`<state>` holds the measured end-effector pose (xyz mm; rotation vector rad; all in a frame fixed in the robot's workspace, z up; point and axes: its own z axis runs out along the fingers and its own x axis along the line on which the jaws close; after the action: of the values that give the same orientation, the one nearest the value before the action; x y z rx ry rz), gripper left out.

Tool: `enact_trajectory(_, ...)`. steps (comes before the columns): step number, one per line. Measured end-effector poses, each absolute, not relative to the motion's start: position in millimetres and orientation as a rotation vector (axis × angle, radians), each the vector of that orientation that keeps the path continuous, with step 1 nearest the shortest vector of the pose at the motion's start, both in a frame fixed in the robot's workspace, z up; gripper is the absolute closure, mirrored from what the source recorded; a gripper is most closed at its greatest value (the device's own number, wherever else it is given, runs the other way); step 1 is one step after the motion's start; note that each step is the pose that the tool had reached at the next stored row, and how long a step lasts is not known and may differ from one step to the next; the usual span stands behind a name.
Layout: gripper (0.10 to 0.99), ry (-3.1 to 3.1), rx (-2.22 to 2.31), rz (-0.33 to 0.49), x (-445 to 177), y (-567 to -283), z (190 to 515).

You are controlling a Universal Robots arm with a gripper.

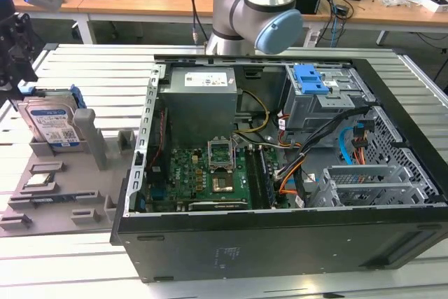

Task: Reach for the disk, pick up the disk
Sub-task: 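Pick up the disk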

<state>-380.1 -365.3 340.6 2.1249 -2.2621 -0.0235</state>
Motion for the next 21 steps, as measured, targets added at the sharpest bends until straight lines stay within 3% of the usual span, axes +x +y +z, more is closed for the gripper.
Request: enact_trajectory(21, 0.545, -2.219, 2.17, -0.022, -380.1, -359.9, 298.9)
